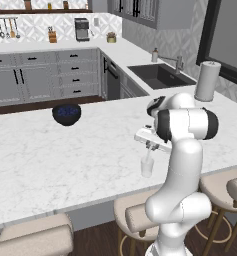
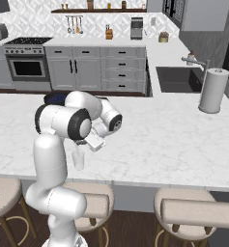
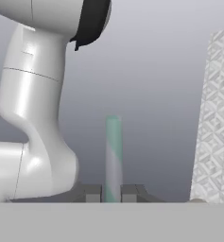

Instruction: Take a straw from the drawer in front and place it inside the glass cup on the dining counter.

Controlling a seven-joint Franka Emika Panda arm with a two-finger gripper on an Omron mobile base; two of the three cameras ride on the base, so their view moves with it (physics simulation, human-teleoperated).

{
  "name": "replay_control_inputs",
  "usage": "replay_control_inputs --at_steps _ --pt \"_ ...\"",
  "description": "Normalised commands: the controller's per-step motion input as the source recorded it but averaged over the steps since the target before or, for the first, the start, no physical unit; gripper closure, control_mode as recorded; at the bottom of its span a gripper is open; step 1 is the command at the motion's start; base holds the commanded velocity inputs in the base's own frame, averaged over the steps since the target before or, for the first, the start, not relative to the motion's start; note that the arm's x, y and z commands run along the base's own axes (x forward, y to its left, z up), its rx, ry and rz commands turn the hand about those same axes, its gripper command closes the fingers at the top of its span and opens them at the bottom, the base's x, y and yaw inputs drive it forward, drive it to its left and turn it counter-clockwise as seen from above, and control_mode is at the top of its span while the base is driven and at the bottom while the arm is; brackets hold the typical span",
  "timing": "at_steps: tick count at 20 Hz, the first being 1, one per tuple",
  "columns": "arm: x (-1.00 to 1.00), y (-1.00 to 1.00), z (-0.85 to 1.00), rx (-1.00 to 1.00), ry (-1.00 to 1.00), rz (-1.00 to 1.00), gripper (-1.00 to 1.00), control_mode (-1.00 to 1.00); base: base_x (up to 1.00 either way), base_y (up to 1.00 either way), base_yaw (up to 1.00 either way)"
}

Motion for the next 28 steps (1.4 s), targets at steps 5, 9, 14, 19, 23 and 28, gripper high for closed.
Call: replay_control_inputs --at_steps 5,9,14,19,23,28 --pt "-0.01 0.11 -0.17 -0.02 0.00 0.00 1.00 -1.00 0.00 0.00 0.00" --pt "-0.02 0.00 -0.11 0.00 0.00 0.00 1.00 -1.00 0.00 0.00 0.00" --pt "-0.07 0.00 -0.07 0.00 0.00 0.00 -1.00 -1.00 0.00 0.00 0.00" --pt "-0.09 -0.01 0.00 0.00 -0.01 0.00 -1.00 -1.00 0.00 0.00 0.00" --pt "-0.30 -0.10 0.00 0.00 -0.05 0.00 -1.00 -1.00 0.00 0.00 0.00" --pt "-0.25 -0.08 0.14 0.00 -0.04 0.00 -1.00 -1.00 0.00 0.00 0.00"
